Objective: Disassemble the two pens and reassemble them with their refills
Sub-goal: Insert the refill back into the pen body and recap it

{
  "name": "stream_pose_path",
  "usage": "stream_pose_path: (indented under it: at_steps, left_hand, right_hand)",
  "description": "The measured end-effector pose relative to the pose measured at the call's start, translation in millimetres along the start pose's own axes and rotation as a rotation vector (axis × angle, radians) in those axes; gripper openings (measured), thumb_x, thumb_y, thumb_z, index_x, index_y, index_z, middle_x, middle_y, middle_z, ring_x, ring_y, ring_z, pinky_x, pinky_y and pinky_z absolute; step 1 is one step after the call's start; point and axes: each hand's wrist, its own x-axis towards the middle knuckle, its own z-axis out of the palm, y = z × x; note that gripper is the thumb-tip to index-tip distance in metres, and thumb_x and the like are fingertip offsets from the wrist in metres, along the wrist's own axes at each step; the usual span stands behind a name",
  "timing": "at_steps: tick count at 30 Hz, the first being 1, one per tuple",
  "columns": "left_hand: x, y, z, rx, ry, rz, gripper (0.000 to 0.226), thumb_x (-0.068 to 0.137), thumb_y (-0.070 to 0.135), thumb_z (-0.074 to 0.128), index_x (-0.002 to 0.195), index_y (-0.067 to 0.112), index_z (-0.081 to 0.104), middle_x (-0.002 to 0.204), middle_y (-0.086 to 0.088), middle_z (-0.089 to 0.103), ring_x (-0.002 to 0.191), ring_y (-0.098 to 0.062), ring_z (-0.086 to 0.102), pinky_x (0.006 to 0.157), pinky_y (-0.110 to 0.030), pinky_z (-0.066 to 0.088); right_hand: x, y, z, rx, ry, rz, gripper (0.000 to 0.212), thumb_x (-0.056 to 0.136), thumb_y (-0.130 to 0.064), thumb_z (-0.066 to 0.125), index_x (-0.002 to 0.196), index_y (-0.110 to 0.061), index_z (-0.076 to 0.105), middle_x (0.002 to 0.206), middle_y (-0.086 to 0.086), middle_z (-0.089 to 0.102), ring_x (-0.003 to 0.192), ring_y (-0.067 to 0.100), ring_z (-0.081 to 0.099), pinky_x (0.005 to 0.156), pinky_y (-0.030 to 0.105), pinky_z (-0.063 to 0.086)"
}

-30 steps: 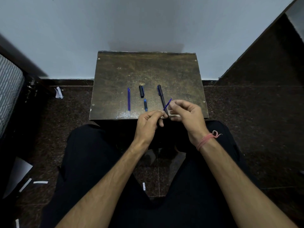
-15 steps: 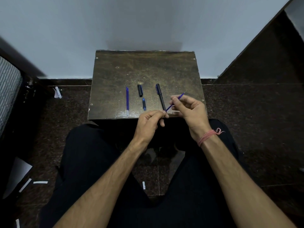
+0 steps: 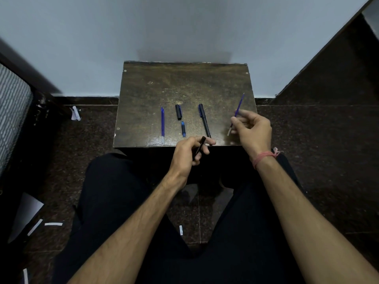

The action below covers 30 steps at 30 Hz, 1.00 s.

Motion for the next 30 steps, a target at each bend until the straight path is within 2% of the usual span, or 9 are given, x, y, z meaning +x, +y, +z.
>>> stream_pose_path:
  at_steps: [3,5,7,13,17,20,23,26,30]
  left_hand:
    - [1,-2,0,0.0,0.006,0.001,0.046,0.086,0.024,0.045,0.103,0.008,0.085,0.076,0.001,0.068,0.057,-0.008,0.046,0.052,-0.026,0.031]
    - [0,-3,0,-0.003,0.016,0.0,0.045,0.086,0.023,0.046,0.102,0.008,0.085,0.075,0.001,0.068,0.057,-0.008,0.047,0.052,-0.025,0.033]
    - [-1,-3,-1,-0.003,0.023,0.002,0.044,0.086,0.022,0.046,0.101,0.008,0.085,0.076,0.001,0.068,0.058,-0.008,0.048,0.053,-0.025,0.035]
    - [-5,4,1,-0.034,0.061,0.014,0.04,0.09,0.021,0.047,0.099,0.013,0.085,0.077,0.003,0.069,0.059,-0.006,0.052,0.055,-0.023,0.04]
    - [-7,10,-1,-0.027,0.089,0.021,0.043,0.103,0.005,0.041,0.104,0.014,0.083,0.079,0.006,0.072,0.064,-0.004,0.058,0.061,-0.023,0.045]
    - [-13,14,-5,-0.036,0.115,0.004,0.042,0.112,0.002,0.042,0.117,0.016,0.081,0.094,0.003,0.079,0.075,-0.005,0.067,0.072,-0.023,0.053]
    - [-23,14,-13,-0.005,0.183,0.027,0.034,0.117,0.005,0.051,0.128,0.021,0.078,0.115,-0.001,0.082,0.093,-0.008,0.073,0.083,-0.024,0.058]
    - [-34,13,-24,0.009,0.275,0.11,0.032,0.115,0.004,0.057,0.13,0.026,0.076,0.121,0.0,0.083,0.103,-0.011,0.073,0.093,-0.026,0.059]
    - [-43,20,-40,0.021,0.405,0.221,0.033,0.112,0.002,0.064,0.127,0.028,0.077,0.111,0.009,0.087,0.1,-0.001,0.077,0.095,-0.021,0.061]
  right_hand:
    - [8,5,0,-0.221,0.042,-0.026,0.02,0.09,-0.018,0.089,0.11,-0.017,0.084,0.086,-0.003,0.083,0.082,0.013,0.081,0.086,0.039,0.067]
    - [9,6,1,-0.37,0.073,-0.084,0.019,0.084,-0.028,0.092,0.102,-0.025,0.086,0.08,-0.011,0.081,0.08,-0.003,0.076,0.093,0.029,0.062]
    - [11,7,2,-0.434,0.094,-0.122,0.018,0.08,-0.033,0.094,0.096,-0.029,0.087,0.078,-0.015,0.08,0.076,-0.01,0.072,0.091,0.021,0.059]
    - [11,13,4,-0.523,0.112,-0.169,0.012,0.08,-0.033,0.094,0.088,-0.03,0.087,0.08,-0.015,0.08,0.069,-0.006,0.068,0.083,0.016,0.052]
    - [10,14,3,-0.514,0.115,-0.185,0.012,0.082,-0.039,0.092,0.09,-0.032,0.086,0.072,-0.021,0.072,0.067,-0.013,0.065,0.081,0.017,0.055]
    - [6,12,2,-0.501,0.163,-0.244,0.02,0.085,-0.042,0.088,0.101,-0.03,0.084,0.077,-0.016,0.076,0.071,-0.002,0.071,0.084,0.025,0.059]
    - [-4,6,6,-0.508,0.171,-0.408,0.018,0.091,-0.034,0.083,0.107,-0.026,0.082,0.092,-0.011,0.079,0.074,0.009,0.071,0.082,0.035,0.062]
    - [-24,-3,23,-0.526,0.059,-0.601,0.016,0.096,-0.028,0.079,0.109,-0.02,0.082,0.099,-0.005,0.079,0.076,0.013,0.07,0.077,0.036,0.06]
    - [-63,-11,62,-0.603,-0.245,-0.766,0.023,0.103,-0.025,0.071,0.124,-0.017,0.078,0.113,0.001,0.076,0.1,0.021,0.072,0.084,0.039,0.059]
